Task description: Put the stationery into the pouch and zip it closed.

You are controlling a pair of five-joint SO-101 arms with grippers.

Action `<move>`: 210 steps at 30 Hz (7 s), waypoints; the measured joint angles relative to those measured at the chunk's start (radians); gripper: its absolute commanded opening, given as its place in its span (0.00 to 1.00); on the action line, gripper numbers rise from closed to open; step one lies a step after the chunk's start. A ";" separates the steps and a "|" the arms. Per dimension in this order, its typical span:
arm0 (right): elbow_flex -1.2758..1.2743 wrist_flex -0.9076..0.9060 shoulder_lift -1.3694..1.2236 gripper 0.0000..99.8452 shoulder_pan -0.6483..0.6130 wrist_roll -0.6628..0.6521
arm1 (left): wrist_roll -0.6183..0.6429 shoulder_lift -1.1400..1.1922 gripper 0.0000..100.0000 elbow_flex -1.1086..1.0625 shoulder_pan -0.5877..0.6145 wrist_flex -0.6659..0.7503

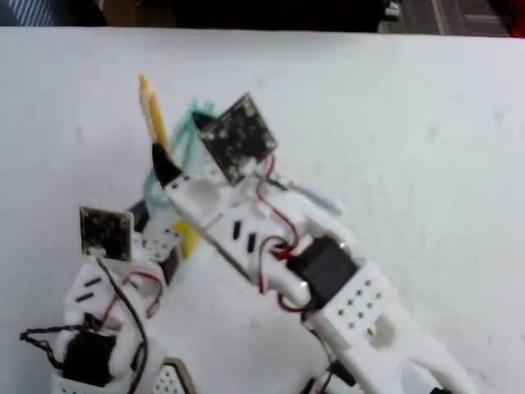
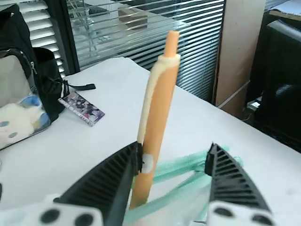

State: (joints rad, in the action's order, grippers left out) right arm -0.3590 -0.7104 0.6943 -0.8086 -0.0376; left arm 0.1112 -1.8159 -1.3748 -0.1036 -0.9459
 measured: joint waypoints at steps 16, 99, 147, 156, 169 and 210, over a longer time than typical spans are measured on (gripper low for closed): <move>0.187 -0.203 0.048 0.21 0.002 -0.137 | 0.000 0.000 0.24 0.000 0.000 0.000; 0.321 -0.287 -1.162 0.01 0.603 -0.499 | 0.060 0.000 0.24 -0.011 0.097 0.006; 0.431 -0.442 -1.043 0.02 0.632 -0.394 | 0.091 0.000 0.24 -0.011 0.098 0.006; 0.554 -0.549 -0.749 0.02 0.549 -0.393 | 0.091 0.000 0.24 -0.011 0.091 0.006; 0.565 -0.652 -0.269 0.02 0.308 -0.393 | 0.091 0.000 0.24 -0.011 0.092 0.006; -0.229 0.485 0.133 0.02 -0.184 -0.264 | 0.028 0.000 0.24 -0.011 0.000 0.006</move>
State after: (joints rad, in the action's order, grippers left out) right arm -0.5877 -0.2256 0.8278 -0.9927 -0.3015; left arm 0.1389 -1.8159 -1.3855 -0.1036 -0.9398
